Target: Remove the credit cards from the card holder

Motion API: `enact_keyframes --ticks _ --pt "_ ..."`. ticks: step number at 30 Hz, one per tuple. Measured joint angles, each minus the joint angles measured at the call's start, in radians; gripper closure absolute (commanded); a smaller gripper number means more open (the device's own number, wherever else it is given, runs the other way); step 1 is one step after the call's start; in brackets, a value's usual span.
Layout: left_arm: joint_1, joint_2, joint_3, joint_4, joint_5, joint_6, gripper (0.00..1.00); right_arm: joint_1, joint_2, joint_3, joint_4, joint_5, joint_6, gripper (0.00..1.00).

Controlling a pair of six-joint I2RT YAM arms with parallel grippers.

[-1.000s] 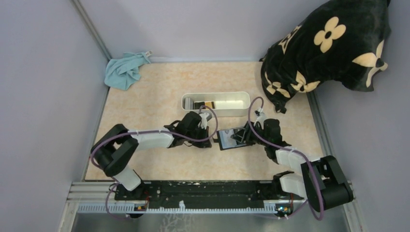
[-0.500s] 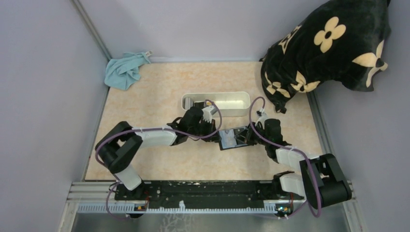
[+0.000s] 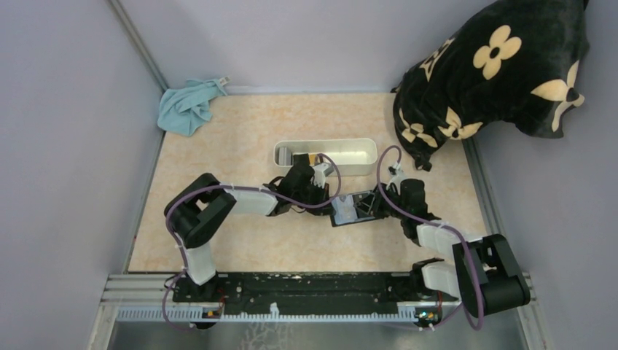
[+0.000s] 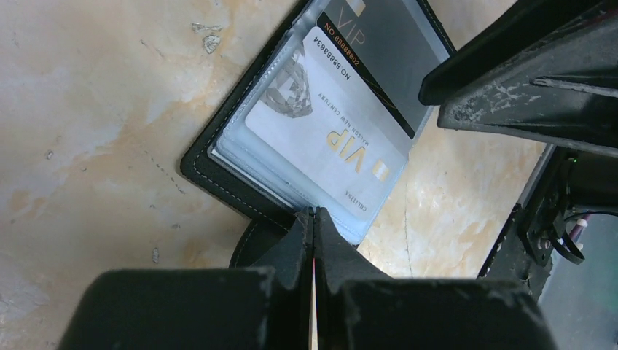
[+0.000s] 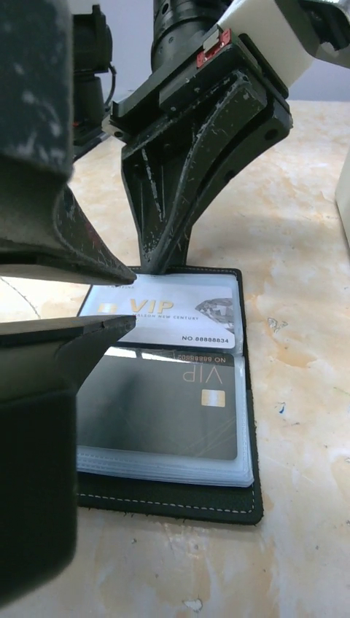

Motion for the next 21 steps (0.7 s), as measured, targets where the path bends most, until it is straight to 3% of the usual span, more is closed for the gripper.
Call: enact_keyframes --ticks 1,5,11,21 --pt "0.001 0.003 0.000 0.003 0.000 0.001 1.00 0.000 0.000 0.000 -0.001 0.002 -0.002 0.63" --pt "0.002 0.006 0.000 0.007 0.001 0.000 1.00 -0.001 0.000 0.000 -0.014 0.019 -0.019 0.50" --pt "0.002 0.015 0.002 0.021 0.006 0.000 1.00 -0.001 0.030 0.000 -0.031 0.035 -0.037 0.49" --pt "0.002 0.019 0.005 0.025 0.010 -0.006 1.00 -0.001 0.135 0.000 0.092 -0.050 -0.016 0.50"
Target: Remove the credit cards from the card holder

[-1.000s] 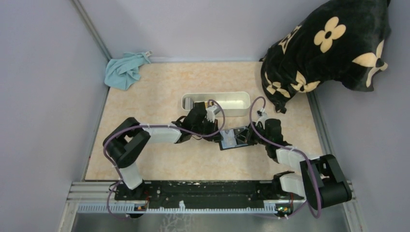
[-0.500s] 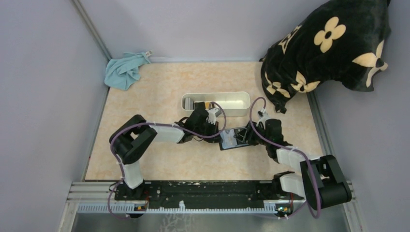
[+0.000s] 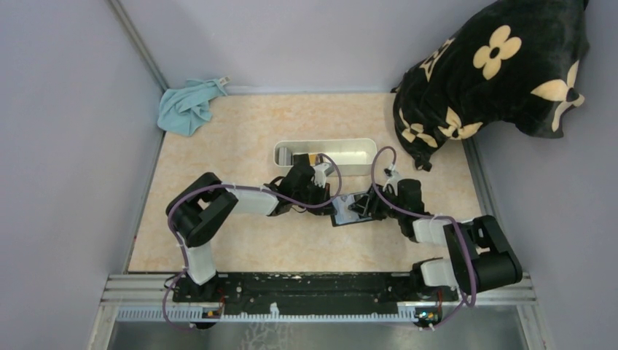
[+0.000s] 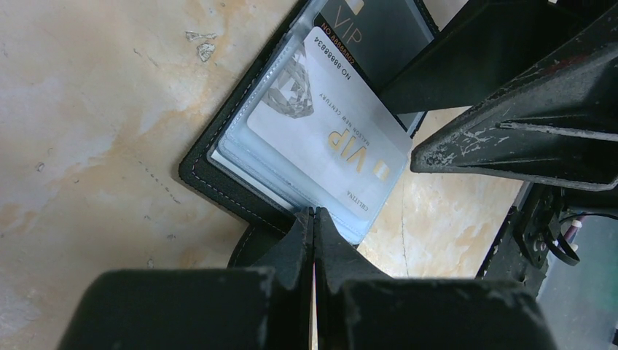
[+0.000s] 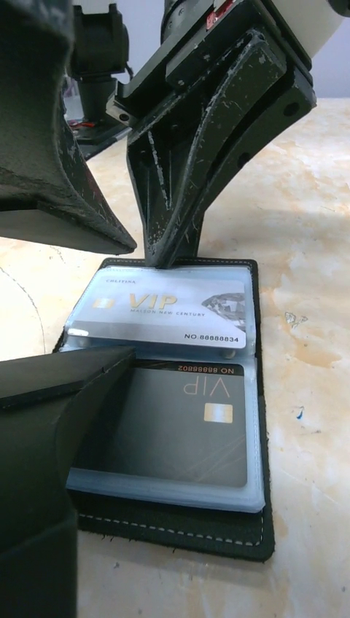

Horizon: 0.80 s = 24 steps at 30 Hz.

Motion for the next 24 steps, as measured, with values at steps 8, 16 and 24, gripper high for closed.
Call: enact_keyframes --ticks 8,16,24 --pt "0.000 0.000 0.000 0.000 0.000 -0.001 1.00 0.000 0.014 -0.014 0.072 -0.048 0.039 0.55" --pt "0.002 0.002 0.001 0.000 0.004 -0.002 1.00 0.000 0.013 -0.022 0.120 -0.079 0.063 0.60" --pt "0.004 0.002 0.001 0.000 0.006 -0.004 1.00 0.001 0.024 -0.026 0.165 -0.112 0.077 0.60"
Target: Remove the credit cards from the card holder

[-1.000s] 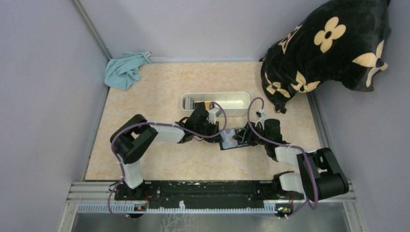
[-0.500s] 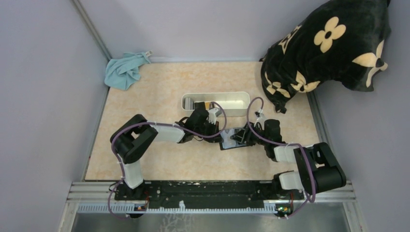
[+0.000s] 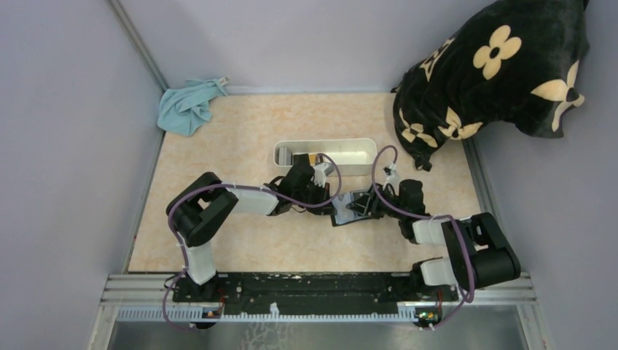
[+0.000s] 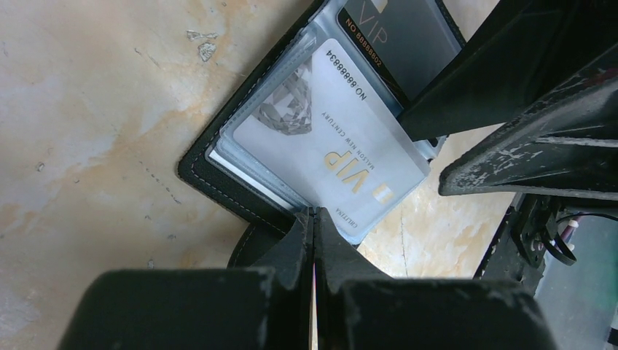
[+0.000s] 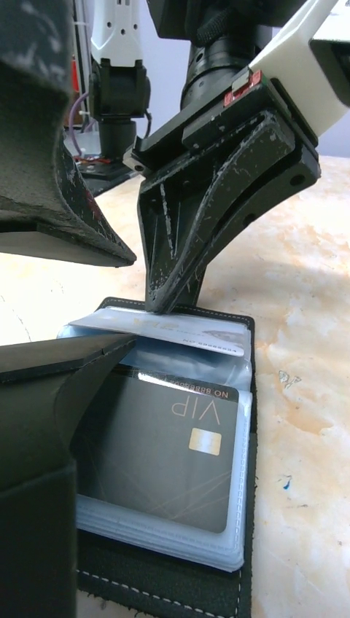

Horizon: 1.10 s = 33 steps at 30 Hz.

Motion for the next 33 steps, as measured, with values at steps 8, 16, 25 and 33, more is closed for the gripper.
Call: enact_keyframes --ticks 8,16,25,33 --pt "0.000 0.000 0.000 0.000 0.001 -0.003 1.00 0.074 0.080 0.030 -0.008 0.008 -0.022 0.60" --pt "0.001 0.000 0.000 0.000 0.002 -0.003 1.00 0.093 0.116 0.035 0.013 0.019 -0.015 0.61" --pt "0.007 0.003 0.000 0.002 0.009 -0.005 1.00 0.047 0.060 0.035 -0.037 0.021 -0.017 0.65" --pt "0.012 0.006 0.000 0.007 0.015 -0.011 1.00 0.005 0.013 0.034 -0.085 0.016 -0.031 0.68"
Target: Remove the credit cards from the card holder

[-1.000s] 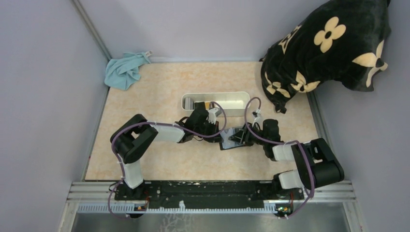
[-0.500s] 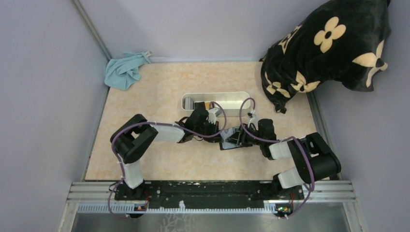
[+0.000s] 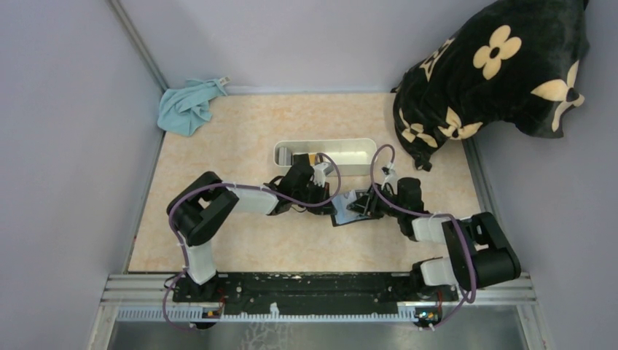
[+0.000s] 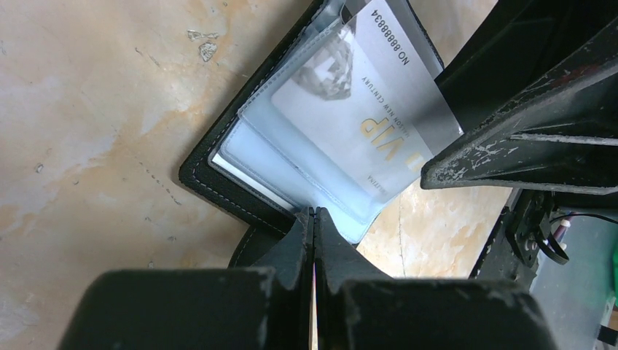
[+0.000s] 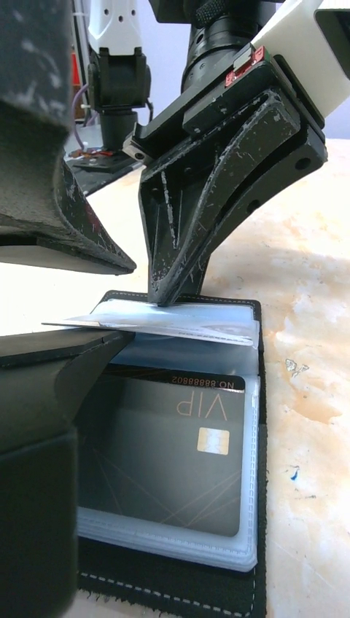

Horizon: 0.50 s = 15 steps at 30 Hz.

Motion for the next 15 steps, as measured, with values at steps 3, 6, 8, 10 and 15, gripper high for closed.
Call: enact_keyframes --ticks 3,6,8,10,15 --pt "0.002 0.002 0.000 0.001 0.002 -0.006 1.00 -0.011 -0.013 -0.001 -0.015 0.003 -0.003 0.70" --pt "0.002 0.002 0.000 0.002 0.005 -0.009 1.00 -0.018 -0.031 -0.001 -0.029 0.013 -0.004 0.70" --pt "0.002 0.002 0.000 0.002 0.005 -0.010 1.00 -0.019 -0.040 -0.001 -0.039 0.020 -0.006 0.71" --pt "0.002 0.002 0.000 0.003 0.005 -0.010 1.00 -0.019 -0.046 -0.001 -0.055 0.036 -0.013 0.71" --pt "0.002 0.002 -0.004 0.008 0.006 -0.011 1.00 -0.020 -0.067 -0.002 -0.090 0.073 -0.022 0.75"
